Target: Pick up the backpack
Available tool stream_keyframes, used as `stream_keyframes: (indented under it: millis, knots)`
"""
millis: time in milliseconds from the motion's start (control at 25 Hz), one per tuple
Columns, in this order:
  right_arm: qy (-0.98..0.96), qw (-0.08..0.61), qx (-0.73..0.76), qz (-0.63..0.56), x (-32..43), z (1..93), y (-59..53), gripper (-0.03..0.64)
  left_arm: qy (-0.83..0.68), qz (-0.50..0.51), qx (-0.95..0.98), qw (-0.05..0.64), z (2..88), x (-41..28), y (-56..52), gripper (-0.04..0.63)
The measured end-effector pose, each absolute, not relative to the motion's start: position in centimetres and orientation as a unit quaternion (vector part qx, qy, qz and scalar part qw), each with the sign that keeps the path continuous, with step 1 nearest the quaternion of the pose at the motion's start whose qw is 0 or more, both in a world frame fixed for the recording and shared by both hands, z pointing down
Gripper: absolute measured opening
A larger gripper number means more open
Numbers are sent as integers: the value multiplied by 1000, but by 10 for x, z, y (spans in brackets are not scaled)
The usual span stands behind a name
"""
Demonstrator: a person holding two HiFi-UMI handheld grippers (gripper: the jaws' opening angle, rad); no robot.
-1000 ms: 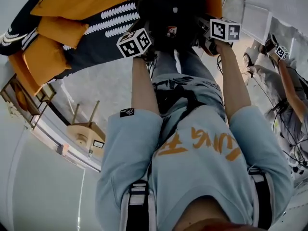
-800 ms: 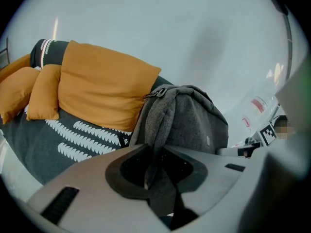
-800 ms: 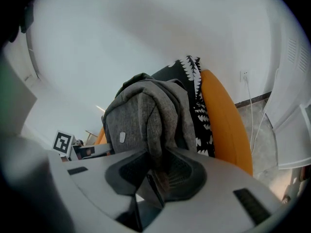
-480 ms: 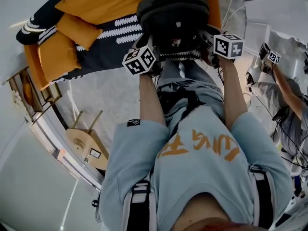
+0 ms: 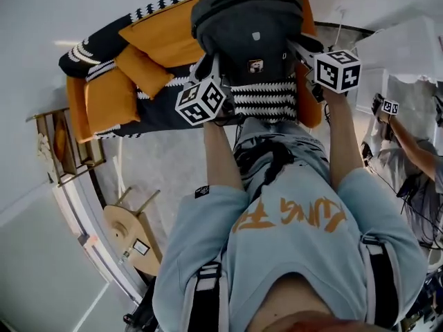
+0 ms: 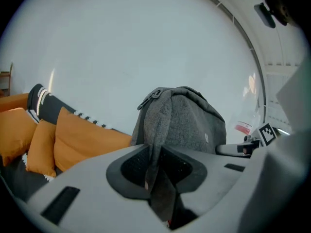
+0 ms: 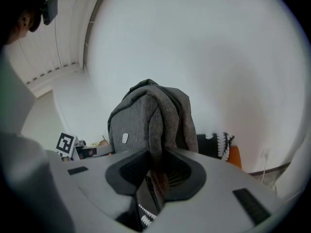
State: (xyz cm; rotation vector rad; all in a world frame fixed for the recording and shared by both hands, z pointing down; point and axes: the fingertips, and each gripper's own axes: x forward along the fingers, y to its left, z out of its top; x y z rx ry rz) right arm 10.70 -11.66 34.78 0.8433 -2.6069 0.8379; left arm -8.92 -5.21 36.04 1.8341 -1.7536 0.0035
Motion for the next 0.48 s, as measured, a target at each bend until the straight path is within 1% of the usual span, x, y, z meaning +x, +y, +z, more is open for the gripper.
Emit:
stream_keyframes:
  millis: [280,480]
  knots:
    - [-927,79,290,225,83,267,-142,97,-664,-43,717,208,275,-112,-78,86]
    - [-940,34,293,174,65,205,-151,95,-658,-63,733,161,221,-129,-86,84]
